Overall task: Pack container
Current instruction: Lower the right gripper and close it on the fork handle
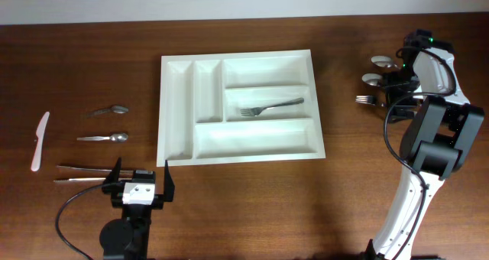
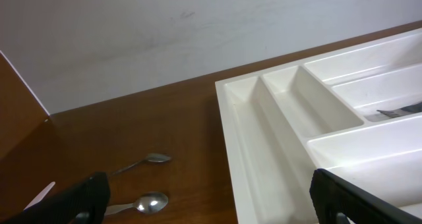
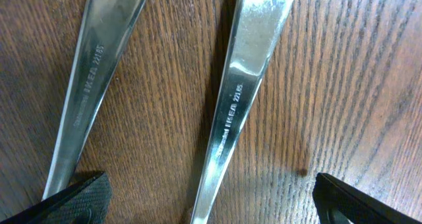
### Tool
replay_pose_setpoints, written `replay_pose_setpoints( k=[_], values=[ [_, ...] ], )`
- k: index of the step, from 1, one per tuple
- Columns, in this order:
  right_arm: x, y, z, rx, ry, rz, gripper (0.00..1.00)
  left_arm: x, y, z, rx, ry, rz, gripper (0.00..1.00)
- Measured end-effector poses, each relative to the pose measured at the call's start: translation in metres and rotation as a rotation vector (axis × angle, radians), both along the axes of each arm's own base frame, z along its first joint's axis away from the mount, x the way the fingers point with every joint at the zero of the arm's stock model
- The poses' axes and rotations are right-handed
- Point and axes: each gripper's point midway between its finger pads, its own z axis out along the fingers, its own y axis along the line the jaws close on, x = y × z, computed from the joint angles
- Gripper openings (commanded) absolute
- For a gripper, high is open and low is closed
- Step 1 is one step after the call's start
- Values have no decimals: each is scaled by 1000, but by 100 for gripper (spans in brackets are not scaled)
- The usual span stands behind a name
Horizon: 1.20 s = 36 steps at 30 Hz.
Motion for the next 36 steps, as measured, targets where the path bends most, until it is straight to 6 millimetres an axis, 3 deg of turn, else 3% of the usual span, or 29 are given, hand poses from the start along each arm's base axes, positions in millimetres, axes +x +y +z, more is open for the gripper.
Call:
replay_pose_setpoints(
  k=[5, 8, 12, 16, 26, 31, 36],
  values=[
    [0, 0, 0, 1, 2, 0, 99, 0, 0, 0, 0, 0, 0, 99],
    [-1, 0, 0, 1, 3, 0, 93, 0, 0, 0, 0, 0, 0, 99],
    [-1, 1, 0, 5, 2, 0, 82, 0, 0, 0, 0, 0, 0, 99],
    [-2, 2, 0, 8, 6, 3, 63, 0, 0, 0, 0, 0, 0, 99],
    [-4, 3, -2, 17, 13, 3, 32, 0, 0, 0, 0, 0, 0, 99],
    [-6, 4, -3, 18, 18, 2, 22, 0, 0, 0, 0, 0, 0, 99],
    [-7, 4, -3, 19, 20, 2, 21, 0, 0, 0, 0, 0, 0, 99]
  ],
)
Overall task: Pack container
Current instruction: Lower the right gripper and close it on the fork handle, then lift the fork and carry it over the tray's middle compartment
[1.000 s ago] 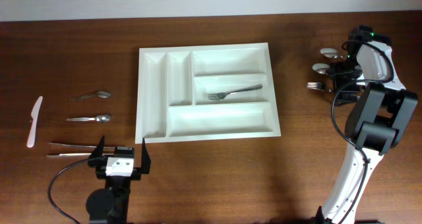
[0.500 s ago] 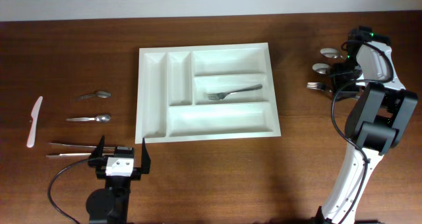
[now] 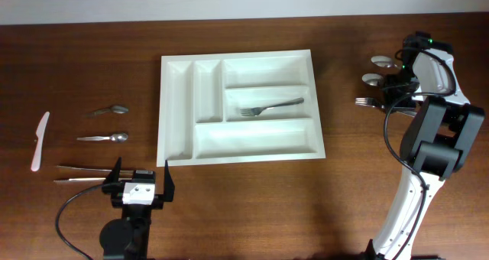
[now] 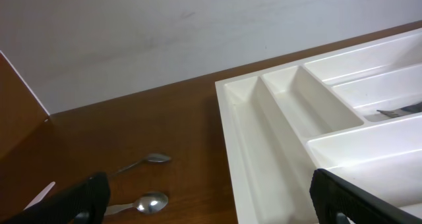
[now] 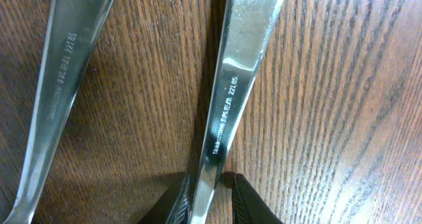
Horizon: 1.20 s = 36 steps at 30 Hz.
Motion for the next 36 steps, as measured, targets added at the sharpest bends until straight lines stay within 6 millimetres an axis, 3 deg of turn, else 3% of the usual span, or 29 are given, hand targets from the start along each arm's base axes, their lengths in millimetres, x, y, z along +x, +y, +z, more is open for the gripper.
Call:
replay_pose_setpoints(
  k=[3, 5, 26, 30, 36],
  values=[
    [0, 0, 0, 1, 0, 0, 14, 0, 0, 0, 0, 0, 0, 99],
    [0, 1, 0, 6, 0, 6, 4, 0, 0, 0, 0, 0, 0, 99],
    [-9, 5, 5, 36, 43, 175, 4, 0, 0, 0, 0, 0, 0, 99],
    [-3, 9, 20, 26, 14, 233, 4, 0, 0, 0, 0, 0, 0, 99],
    [9, 26, 75, -15, -85, 342, 4, 0, 0, 0, 0, 0, 0, 99]
  ],
)
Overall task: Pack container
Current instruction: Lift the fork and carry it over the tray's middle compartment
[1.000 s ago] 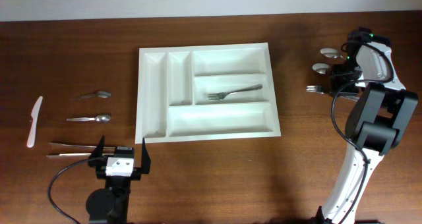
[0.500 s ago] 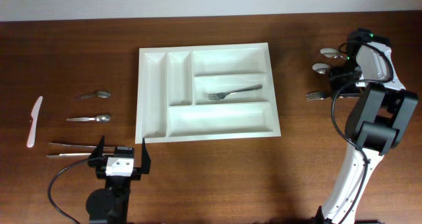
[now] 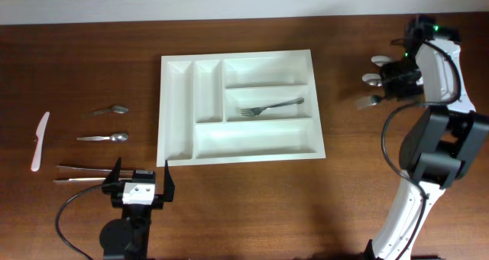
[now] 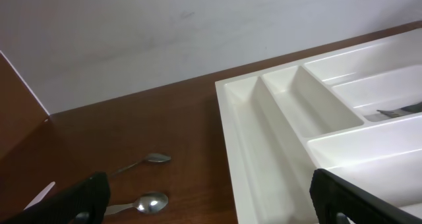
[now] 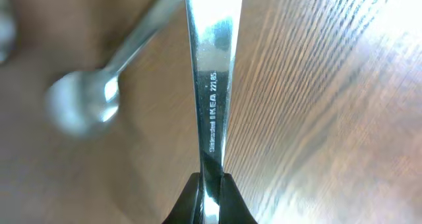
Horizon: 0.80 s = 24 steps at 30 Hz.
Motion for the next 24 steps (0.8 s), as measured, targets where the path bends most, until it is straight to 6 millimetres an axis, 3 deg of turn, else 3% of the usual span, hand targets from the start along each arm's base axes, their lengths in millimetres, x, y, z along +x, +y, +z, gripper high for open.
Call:
replay_pose_setpoints(
  k=[7, 12, 24],
  values=[
    [-13, 38, 53, 0, -31, 87, 4, 0, 0, 0, 0, 0, 0, 99],
    [-25, 76, 70, 17, -15, 126, 4, 0, 0, 0, 0, 0, 0, 99],
    [-22, 214, 81, 155, -76, 135, 9, 0, 0, 0, 0, 0, 0, 99]
  ],
)
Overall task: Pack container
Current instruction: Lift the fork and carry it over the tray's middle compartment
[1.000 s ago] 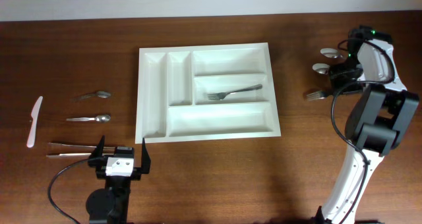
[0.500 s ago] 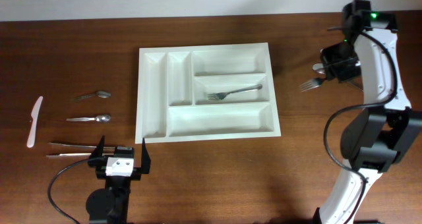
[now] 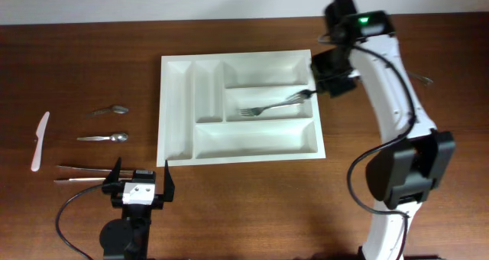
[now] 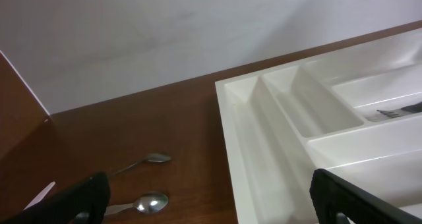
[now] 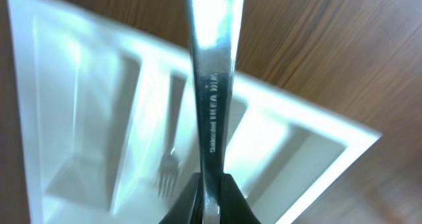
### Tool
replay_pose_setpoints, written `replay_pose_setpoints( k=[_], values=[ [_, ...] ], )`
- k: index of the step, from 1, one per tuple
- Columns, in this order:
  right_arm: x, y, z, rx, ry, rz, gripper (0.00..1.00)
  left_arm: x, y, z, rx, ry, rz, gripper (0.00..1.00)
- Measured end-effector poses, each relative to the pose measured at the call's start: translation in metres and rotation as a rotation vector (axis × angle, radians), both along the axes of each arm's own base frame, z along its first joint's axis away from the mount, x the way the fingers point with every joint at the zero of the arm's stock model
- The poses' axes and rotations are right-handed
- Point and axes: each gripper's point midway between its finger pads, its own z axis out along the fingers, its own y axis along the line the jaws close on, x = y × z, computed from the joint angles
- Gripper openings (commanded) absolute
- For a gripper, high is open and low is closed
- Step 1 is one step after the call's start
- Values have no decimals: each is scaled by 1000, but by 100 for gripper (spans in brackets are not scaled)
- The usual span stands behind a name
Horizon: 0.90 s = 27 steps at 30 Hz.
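Observation:
The white cutlery tray [image 3: 317, 141] lies mid-table, with one fork [image 3: 263, 108] in its middle right compartment. My right gripper [image 3: 321, 88] hangs over the tray's right rim, shut on a second steel fork [image 3: 305, 96]. In the right wrist view, that fork's stamped handle [image 5: 210, 85] runs up from the shut gripper [image 5: 210, 199], with the tray's fork [image 5: 167, 166] below it. My left gripper [image 4: 211, 214] stays open near the tray's front left corner, holding nothing. Two small spoons [image 3: 112, 108] [image 3: 105, 138] lie left of the tray.
At the far left are a white plastic knife [image 3: 40, 141] and two long steel utensils [image 3: 82, 168] [image 3: 79, 180]. A utensil end [image 3: 421, 79] shows on the table right of the right arm. The left wrist view shows the tray's left compartments [image 4: 277, 118] and both spoons [image 4: 148, 201].
My right gripper, shut on the fork, has moved from the right side of the table to above the tray's right edge. The left arm has not moved.
My right gripper stood open over two steel handles at the table's right side. It was then closing round the right-hand handle. After that it held the fork lifted above the spoons, and now holds it over the tray.

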Motion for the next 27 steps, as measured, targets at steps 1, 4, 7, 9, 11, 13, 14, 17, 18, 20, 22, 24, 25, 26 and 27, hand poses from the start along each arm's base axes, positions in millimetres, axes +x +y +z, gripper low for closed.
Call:
replay_pose_setpoints(
  k=[1, 4, 7, 9, 11, 13, 14, 17, 18, 20, 22, 24, 25, 26, 27],
  values=[
    [1, 9, 1, 8, -10, -5, 9, 0, 0, 0, 0, 0, 0, 99],
    [3, 37, 2, 36, -34, -18, 9, 0, 0, 0, 0, 0, 0, 99],
    [-1, 54, 3, 47, -34, -27, 9, 0, 0, 0, 0, 0, 0, 99],
    [-5, 63, 3, 50, -30, -32, 10, 0, 0, 0, 0, 0, 0, 99],
    [-7, 70, 3, 54, -26, -40, 10, 0, 0, 0, 0, 0, 0, 99],
    [-9, 75, 3, 58, -22, -49, 12, 0, 0, 0, 0, 0, 0, 99],
    [-11, 78, 3, 61, -19, -56, 12, 0, 0, 0, 0, 0, 0, 99],
    [-13, 83, 3, 66, -15, -71, 13, 0, 0, 0, 0, 0, 0, 99],
    [-13, 84, 3, 67, -14, -74, 13, 0, 0, 0, 0, 0, 0, 99],
    [-14, 87, 2, 75, -6, -85, 13, 0, 0, 0, 0, 0, 0, 99],
    [-14, 90, -1, 82, -2, -87, 13, 0, 0, 0, 0, 0, 0, 99],
    [-13, 94, -5, 86, 5, -91, 13, 0, 0, 0, 0, 0, 0, 99],
    [-13, 95, -6, 85, 7, -91, 14, 0, 0, 0, 0, 0, 0, 99],
    [-13, 95, -8, 84, 10, -93, 17, 0, 0, 0, 0, 0, 0, 99],
    [-13, 95, -8, 83, 11, -93, 20, 0, 0, 0, 0, 0, 0, 99]
  ],
)
